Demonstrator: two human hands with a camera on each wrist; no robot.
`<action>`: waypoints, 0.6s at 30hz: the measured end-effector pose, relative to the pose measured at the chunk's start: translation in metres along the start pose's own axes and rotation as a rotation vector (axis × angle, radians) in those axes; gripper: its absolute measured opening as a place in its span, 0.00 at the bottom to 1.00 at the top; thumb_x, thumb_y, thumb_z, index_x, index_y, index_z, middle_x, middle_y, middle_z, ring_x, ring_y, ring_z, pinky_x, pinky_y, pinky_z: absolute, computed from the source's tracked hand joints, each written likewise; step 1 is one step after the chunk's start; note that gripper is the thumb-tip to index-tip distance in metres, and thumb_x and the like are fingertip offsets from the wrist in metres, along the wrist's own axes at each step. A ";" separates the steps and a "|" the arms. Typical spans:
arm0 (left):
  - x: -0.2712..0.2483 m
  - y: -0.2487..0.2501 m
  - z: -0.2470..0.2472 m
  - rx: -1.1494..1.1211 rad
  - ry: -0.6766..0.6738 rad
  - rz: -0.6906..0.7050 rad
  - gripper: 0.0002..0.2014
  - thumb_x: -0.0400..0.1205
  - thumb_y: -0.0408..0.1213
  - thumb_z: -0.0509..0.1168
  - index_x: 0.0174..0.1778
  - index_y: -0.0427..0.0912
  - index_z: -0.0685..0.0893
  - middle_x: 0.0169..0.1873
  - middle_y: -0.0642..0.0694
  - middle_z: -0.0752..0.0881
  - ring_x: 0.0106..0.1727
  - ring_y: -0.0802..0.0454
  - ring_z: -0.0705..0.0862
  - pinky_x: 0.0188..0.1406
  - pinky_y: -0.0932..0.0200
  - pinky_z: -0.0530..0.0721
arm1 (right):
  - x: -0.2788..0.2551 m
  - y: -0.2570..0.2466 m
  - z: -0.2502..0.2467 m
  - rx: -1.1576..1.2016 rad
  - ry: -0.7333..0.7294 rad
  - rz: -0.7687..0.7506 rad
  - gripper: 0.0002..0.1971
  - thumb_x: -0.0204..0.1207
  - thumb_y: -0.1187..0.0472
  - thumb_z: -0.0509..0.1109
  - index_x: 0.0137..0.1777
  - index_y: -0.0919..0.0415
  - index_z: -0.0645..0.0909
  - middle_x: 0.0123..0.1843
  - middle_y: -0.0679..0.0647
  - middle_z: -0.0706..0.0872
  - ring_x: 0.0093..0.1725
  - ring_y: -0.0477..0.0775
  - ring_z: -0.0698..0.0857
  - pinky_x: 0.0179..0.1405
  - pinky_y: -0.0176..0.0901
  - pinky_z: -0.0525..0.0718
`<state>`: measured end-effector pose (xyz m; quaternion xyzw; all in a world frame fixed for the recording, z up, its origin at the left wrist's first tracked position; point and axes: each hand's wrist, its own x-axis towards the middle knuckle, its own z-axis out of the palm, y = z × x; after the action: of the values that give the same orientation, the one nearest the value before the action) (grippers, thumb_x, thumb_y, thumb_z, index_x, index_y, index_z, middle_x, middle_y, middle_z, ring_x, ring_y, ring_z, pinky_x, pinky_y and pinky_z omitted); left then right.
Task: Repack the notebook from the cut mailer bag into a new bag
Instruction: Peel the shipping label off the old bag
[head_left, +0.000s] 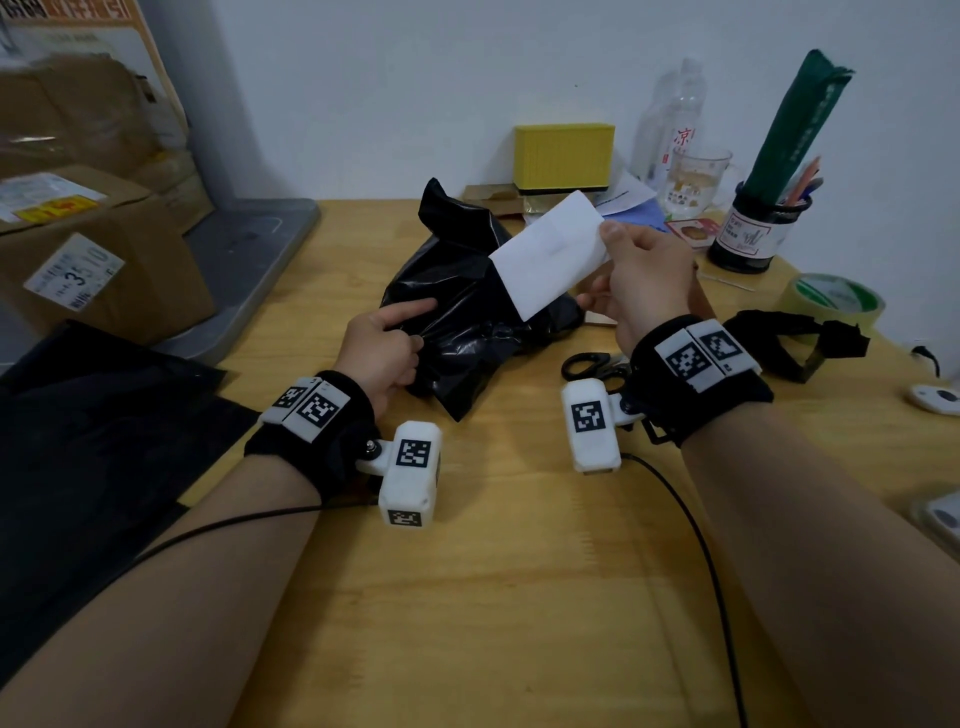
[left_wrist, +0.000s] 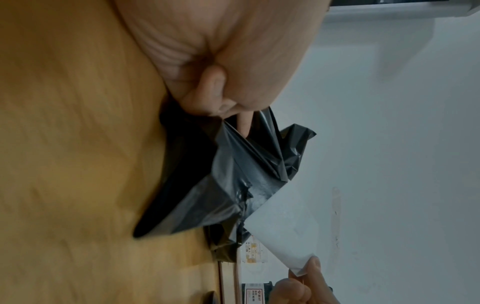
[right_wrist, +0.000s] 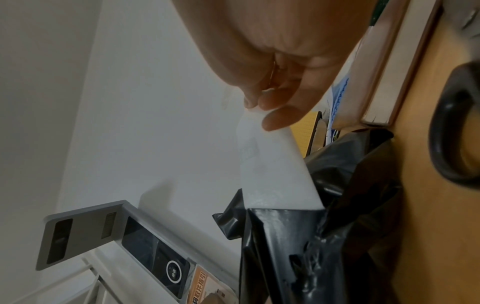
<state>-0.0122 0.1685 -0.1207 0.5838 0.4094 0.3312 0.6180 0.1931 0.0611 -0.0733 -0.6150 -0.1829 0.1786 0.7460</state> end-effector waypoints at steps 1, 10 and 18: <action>0.000 0.000 0.000 0.001 0.000 -0.002 0.27 0.83 0.16 0.54 0.68 0.48 0.85 0.30 0.47 0.76 0.17 0.60 0.65 0.12 0.67 0.63 | 0.000 -0.001 0.000 0.004 0.002 0.001 0.09 0.87 0.58 0.68 0.57 0.63 0.86 0.30 0.58 0.77 0.19 0.50 0.76 0.23 0.43 0.85; 0.002 -0.001 -0.001 -0.007 0.014 -0.013 0.31 0.82 0.14 0.53 0.70 0.49 0.83 0.39 0.42 0.78 0.18 0.60 0.67 0.12 0.67 0.65 | 0.001 -0.004 -0.002 -0.002 0.029 0.005 0.07 0.87 0.58 0.68 0.49 0.57 0.84 0.26 0.57 0.78 0.21 0.51 0.77 0.25 0.45 0.86; 0.004 -0.001 -0.001 -0.004 0.014 -0.018 0.33 0.81 0.14 0.51 0.73 0.51 0.80 0.37 0.43 0.78 0.20 0.59 0.67 0.12 0.66 0.65 | -0.001 -0.005 -0.003 0.035 0.050 0.018 0.08 0.87 0.58 0.68 0.46 0.57 0.84 0.31 0.56 0.80 0.23 0.52 0.78 0.20 0.41 0.81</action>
<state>-0.0114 0.1724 -0.1221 0.5764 0.4181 0.3305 0.6194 0.1939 0.0568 -0.0694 -0.6076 -0.1555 0.1733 0.7593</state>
